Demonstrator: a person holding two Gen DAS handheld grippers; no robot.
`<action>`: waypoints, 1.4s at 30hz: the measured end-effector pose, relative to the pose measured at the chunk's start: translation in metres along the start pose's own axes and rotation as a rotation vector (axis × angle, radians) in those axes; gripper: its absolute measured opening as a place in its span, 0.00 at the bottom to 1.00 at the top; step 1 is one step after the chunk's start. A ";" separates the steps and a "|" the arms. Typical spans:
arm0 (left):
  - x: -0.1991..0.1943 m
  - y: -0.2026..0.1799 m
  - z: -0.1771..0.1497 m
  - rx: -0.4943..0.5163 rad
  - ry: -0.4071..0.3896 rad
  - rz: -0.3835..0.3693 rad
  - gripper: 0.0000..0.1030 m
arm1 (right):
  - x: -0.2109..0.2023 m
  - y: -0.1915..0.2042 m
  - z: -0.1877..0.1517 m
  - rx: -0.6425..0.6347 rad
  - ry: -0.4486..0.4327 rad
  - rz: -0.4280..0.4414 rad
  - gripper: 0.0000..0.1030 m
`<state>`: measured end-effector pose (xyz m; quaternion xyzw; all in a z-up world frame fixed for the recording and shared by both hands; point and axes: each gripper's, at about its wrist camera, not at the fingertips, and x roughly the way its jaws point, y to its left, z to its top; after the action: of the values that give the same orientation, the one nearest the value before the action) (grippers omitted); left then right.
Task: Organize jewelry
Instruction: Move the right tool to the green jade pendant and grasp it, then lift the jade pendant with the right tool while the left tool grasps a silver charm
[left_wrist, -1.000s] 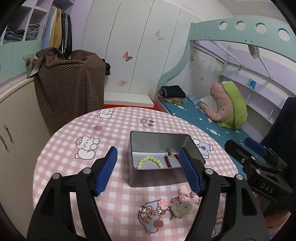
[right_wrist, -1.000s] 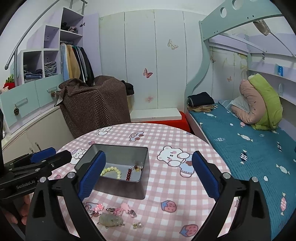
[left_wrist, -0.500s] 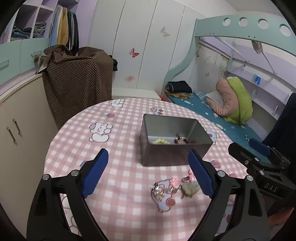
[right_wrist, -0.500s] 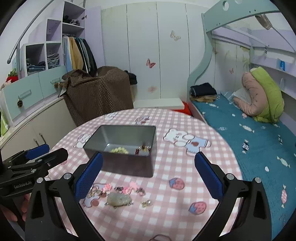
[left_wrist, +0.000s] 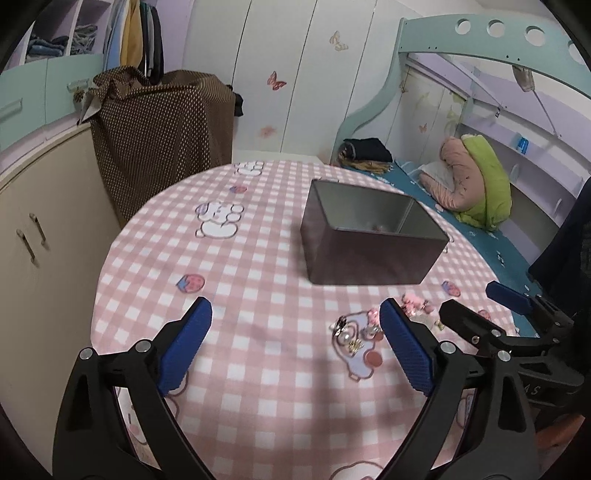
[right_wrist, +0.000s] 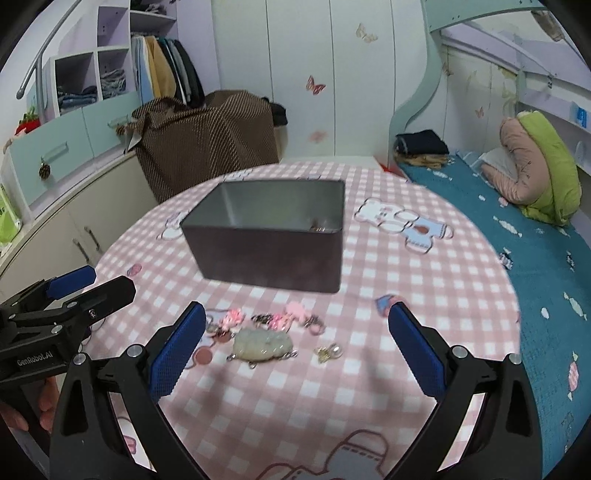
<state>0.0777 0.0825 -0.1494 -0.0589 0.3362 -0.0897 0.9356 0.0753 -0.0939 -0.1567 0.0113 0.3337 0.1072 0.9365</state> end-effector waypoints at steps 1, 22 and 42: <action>0.001 0.001 -0.002 -0.001 0.004 0.001 0.91 | 0.002 0.002 -0.001 -0.001 0.009 0.004 0.93; 0.017 0.017 -0.013 -0.007 0.048 -0.042 0.92 | 0.044 0.019 -0.011 -0.087 0.147 0.015 0.44; 0.046 -0.004 -0.008 -0.011 0.137 -0.095 0.92 | 0.022 -0.007 -0.004 -0.048 0.080 -0.010 0.41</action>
<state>0.1064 0.0682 -0.1830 -0.0737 0.3968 -0.1358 0.9048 0.0910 -0.0965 -0.1744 -0.0172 0.3681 0.1110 0.9230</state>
